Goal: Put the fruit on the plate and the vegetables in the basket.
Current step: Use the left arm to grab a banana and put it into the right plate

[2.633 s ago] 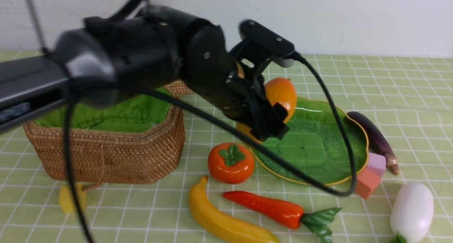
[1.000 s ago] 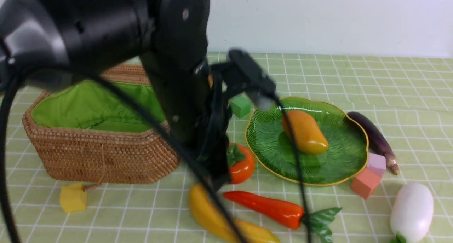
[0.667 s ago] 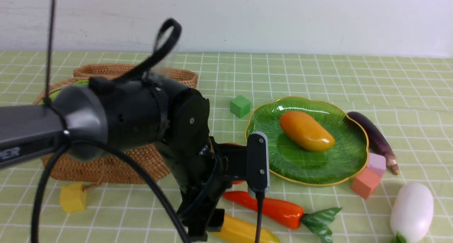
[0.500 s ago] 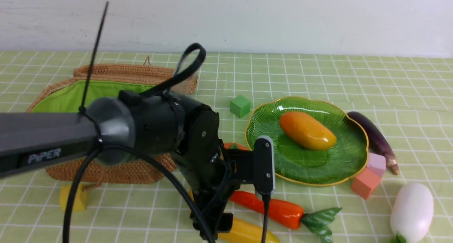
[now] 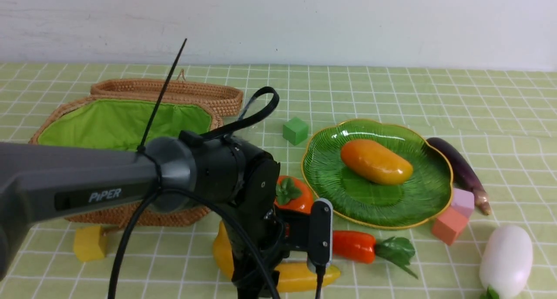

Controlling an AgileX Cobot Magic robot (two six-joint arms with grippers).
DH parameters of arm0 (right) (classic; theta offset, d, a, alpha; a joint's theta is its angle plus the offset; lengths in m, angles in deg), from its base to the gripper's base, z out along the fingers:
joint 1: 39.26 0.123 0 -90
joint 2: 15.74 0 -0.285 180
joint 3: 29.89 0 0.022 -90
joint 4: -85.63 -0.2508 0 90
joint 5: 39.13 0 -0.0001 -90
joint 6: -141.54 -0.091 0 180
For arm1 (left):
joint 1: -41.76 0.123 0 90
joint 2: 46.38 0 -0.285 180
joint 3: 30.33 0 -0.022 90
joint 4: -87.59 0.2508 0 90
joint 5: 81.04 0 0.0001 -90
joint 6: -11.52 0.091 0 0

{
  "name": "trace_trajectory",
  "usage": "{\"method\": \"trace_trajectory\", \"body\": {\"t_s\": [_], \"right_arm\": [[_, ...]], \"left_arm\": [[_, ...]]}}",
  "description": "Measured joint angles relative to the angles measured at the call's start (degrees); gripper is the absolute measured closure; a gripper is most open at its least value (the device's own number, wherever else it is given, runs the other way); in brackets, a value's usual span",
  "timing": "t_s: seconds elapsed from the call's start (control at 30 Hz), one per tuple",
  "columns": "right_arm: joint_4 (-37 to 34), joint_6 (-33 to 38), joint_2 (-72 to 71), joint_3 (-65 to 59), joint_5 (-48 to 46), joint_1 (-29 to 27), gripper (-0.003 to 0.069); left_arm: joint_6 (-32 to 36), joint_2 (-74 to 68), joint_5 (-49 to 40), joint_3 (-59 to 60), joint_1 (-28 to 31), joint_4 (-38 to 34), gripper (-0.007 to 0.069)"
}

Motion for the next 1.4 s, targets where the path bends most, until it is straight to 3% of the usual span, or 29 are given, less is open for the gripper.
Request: {"method": "trace_trajectory", "body": {"t_s": [0.33,0.53,0.7,0.77,0.83,0.87,0.97,1.07,1.33,1.37,1.4], "right_arm": [[0.00,0.00,0.00,0.00,0.19,0.00,0.0512],[-0.22,-0.23,0.00,0.00,5.14,0.00,0.0518],[-0.22,-2.37,0.00,0.00,12.54,0.00,0.0519],[-0.17,-2.57,0.00,0.00,13.39,0.00,0.0519],[-0.17,-2.88,0.00,0.00,14.29,0.00,0.0519],[-0.17,-2.90,0.00,0.00,14.35,0.00,0.0519],[-0.17,-2.95,0.00,0.00,14.36,0.00,0.0519],[-0.17,-2.95,0.00,0.00,14.47,0.00,0.0519],[-0.17,-2.95,0.00,-0.04,14.51,0.00,0.0519],[-0.17,-2.95,0.00,-0.04,14.51,0.00,0.0519],[-0.17,-2.95,0.00,-0.04,14.51,0.00,0.0519]], "left_arm": [[-0.75,9.16,-9.52,-0.48,0.00,2.24,0.0323],[-13.68,11.62,-3.96,-11.22,0.00,-4.06,0.0323],[-16.48,2.15,-0.97,-23.19,0.00,-5.97,0.0323],[-14.84,-1.05,-0.22,-26.66,0.00,-5.91,0.0323],[-7.13,-7.62,0.17,-31.76,0.00,-5.64,0.0323],[-6.34,-8.08,0.17,-32.11,0.00,-5.66,0.0323],[9.45,-14.34,0.27,-36.53,0.00,-7.21,0.0323],[18.59,-16.50,1.93,-37.20,0.00,-12.21,0.0323],[21.68,-17.34,2.82,-37.20,0.00,-16.52,0.0312],[21.49,-17.34,2.96,-37.20,0.00,-16.65,0.0296],[20.66,-17.34,3.03,-37.20,0.00,-16.99,0.0227]]}}
